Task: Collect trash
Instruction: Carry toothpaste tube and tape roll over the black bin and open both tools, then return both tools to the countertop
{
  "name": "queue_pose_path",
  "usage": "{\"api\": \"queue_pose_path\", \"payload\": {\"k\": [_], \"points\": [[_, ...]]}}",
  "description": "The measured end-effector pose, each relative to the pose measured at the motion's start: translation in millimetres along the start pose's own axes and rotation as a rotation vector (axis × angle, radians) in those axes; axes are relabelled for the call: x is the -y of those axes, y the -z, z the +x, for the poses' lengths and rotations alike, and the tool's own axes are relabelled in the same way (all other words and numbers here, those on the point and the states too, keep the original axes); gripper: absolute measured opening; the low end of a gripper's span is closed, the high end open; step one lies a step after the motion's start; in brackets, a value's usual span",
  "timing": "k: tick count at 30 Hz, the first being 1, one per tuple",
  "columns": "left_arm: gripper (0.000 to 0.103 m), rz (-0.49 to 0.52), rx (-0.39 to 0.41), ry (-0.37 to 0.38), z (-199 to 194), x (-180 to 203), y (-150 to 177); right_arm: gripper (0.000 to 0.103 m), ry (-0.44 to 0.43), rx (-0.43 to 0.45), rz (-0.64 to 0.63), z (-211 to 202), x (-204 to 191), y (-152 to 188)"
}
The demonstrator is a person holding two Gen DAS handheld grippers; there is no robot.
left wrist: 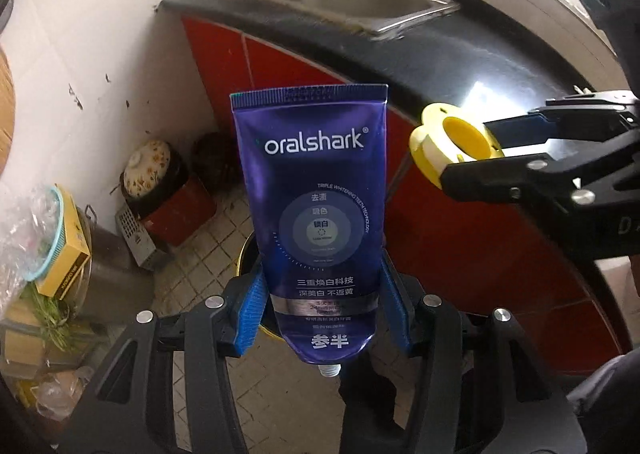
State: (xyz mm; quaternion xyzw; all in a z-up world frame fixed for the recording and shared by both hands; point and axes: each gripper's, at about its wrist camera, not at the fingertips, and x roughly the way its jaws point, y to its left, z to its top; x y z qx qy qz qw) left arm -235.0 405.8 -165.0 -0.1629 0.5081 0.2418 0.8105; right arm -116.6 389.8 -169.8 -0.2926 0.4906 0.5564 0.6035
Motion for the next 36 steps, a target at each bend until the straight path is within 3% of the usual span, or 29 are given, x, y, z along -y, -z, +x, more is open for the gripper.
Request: {"api": "queue_pose_path", "payload": {"k": [9, 10, 11, 12, 18, 23, 30, 36], "points": [[0.052, 0.006, -0.028, 0.054, 28.2, -27.0, 0.1, 0.054, 0.009, -0.056, 0.012, 41.6, -16.8, -20.5], [0.056, 0.015, -0.028, 0.052, 28.8, -28.4, -0.2, 0.055, 0.006, -0.063, 0.016, 44.3, -16.4, -22.4], [0.071, 0.020, -0.029, 0.047, 30.3, -30.3, -0.7, 0.058, 0.002, -0.073, 0.023, 46.6, -15.0, -23.2], [0.077, 0.022, -0.027, 0.040, 31.6, -32.5, -1.3, 0.059, 0.008, -0.075, 0.026, 49.0, -14.8, -24.6], [0.077, 0.020, -0.030, 0.021, 31.3, -38.0, -1.2, 0.065, 0.026, -0.062, 0.045, 38.9, -3.2, -19.6], [0.077, 0.038, -0.017, 0.021, 21.6, -27.0, -8.7, 0.071, 0.056, -0.007, 0.097, 6.7, 16.9, -5.1], [0.090, 0.158, 0.064, 0.071, -7.7, 39.9, -44.0, 0.083, 0.187, 0.162, 0.256, -97.9, 84.1, 42.6], [0.091, 0.385, 0.128, 0.239, -32.5, 164.8, -80.3, 0.084, 0.355, 0.268, 0.482, -194.6, 158.6, 118.8]]}}
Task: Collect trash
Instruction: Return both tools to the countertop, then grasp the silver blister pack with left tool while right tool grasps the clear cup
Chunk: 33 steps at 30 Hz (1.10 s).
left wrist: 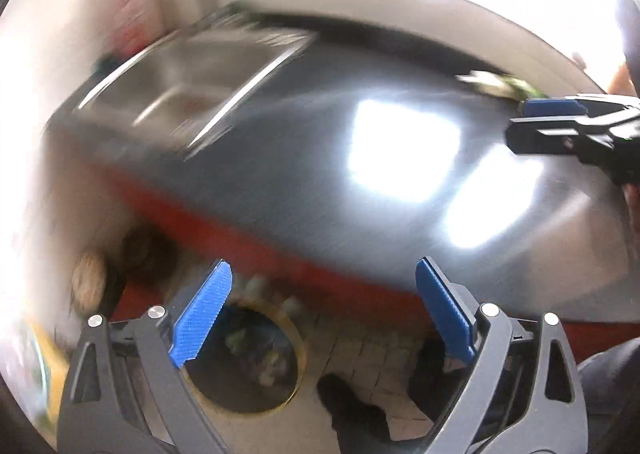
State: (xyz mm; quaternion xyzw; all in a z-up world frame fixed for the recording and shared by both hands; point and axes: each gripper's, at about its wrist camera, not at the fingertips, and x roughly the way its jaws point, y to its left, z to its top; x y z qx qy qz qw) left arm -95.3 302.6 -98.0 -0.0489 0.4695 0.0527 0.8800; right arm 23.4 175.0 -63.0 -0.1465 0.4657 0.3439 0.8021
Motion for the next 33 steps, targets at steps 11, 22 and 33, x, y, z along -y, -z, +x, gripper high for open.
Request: {"api": "queue_pose_path", "payload": {"k": [11, 22, 33], "points": [[0.091, 0.393, 0.075, 0.259, 25.3, 224.6, -87.3, 0.084, 0.266, 0.104, 0.355, -109.2, 212.5, 75.7], [0.091, 0.555, 0.039, 0.333, 59.0, 330.8, -110.5, 0.084, 0.313, 0.111, 0.528, -142.9, 305.7, 139.3], [0.091, 0.630, 0.013, 0.328, 137.9, 378.7, -157.9, 0.087, 0.304, 0.053, 0.590, -111.8, 397.0, 128.7]]}}
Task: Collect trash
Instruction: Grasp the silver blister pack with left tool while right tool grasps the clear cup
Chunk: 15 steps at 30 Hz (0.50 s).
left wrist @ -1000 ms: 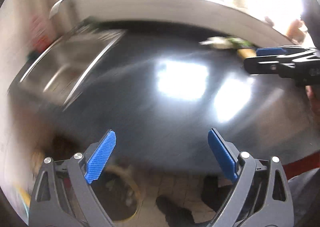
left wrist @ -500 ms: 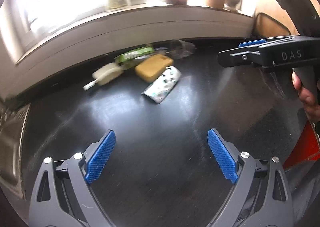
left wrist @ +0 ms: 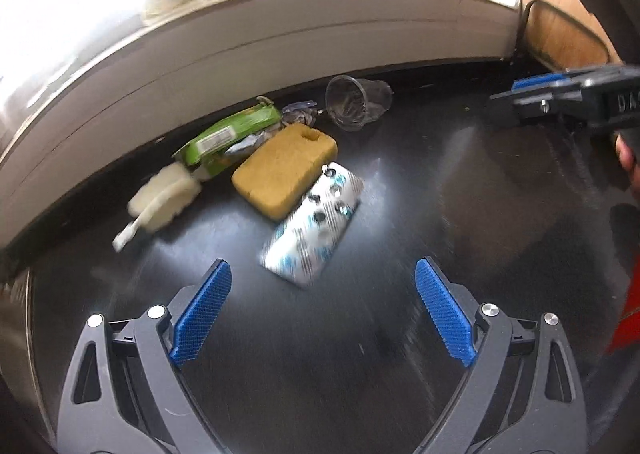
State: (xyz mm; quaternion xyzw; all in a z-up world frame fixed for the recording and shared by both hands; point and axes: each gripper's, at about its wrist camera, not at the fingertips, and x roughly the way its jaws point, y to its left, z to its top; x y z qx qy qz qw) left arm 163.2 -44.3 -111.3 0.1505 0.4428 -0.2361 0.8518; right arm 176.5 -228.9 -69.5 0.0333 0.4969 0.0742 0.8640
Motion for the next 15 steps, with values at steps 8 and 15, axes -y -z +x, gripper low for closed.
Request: {"api": "queue_pose_path", "payload": {"k": [8, 15], "points": [[0.090, -0.034, -0.065, 0.052, 74.9, -20.4, -23.6, 0.088, -0.025, -0.069, -0.003, 90.0, 25.5, -64.8], [0.082, -0.037, -0.095, 0.075, 102.8, -19.0, -24.6, 0.088, -0.022, -0.104, -0.025, 149.6, 32.8, -88.8]]}}
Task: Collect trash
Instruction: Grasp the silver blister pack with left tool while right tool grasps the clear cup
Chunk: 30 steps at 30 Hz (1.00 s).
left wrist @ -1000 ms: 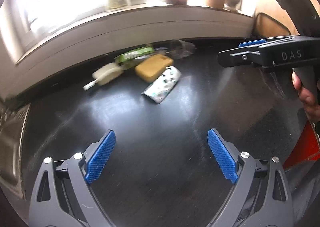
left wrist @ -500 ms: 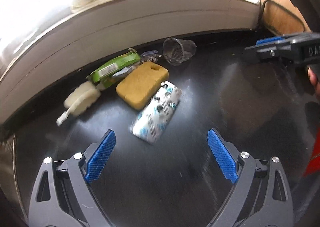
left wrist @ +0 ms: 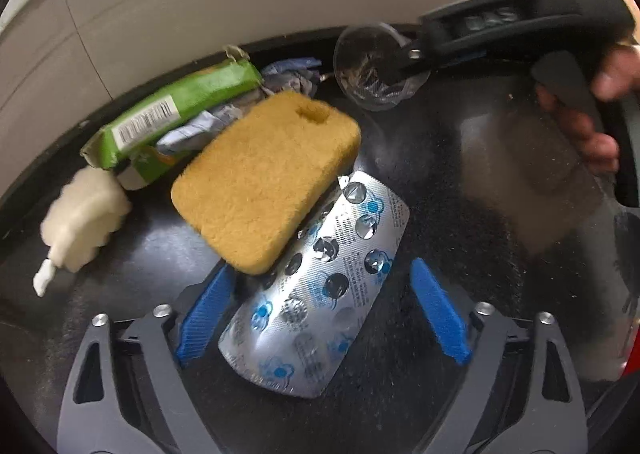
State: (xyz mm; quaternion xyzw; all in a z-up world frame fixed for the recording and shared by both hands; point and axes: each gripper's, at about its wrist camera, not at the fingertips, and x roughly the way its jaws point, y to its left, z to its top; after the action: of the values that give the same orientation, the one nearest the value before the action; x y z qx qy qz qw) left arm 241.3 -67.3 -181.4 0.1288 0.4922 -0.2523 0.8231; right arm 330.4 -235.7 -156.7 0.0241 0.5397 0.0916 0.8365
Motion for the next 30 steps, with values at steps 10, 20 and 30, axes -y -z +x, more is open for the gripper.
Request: {"api": "queue_pose_path", "payload": {"k": [10, 20, 30], "points": [[0.047, 0.014, -0.013, -0.037, -15.1, 16.4, 2.4, 0.058, -0.025, 0.018, -0.022, -0.4, -9.6, 4.5], [0.040, -0.024, 0.017, -0.023, -74.8, 41.5, 22.8, 0.034, -0.011, 0.073, -0.018, -67.3, -39.7, 50.4], [0.040, -0.063, 0.078, -0.046, -146.5, 53.9, 73.7, 0.034, -0.021, 0.091, -0.046, -136.2, -75.0, 142.3]]}}
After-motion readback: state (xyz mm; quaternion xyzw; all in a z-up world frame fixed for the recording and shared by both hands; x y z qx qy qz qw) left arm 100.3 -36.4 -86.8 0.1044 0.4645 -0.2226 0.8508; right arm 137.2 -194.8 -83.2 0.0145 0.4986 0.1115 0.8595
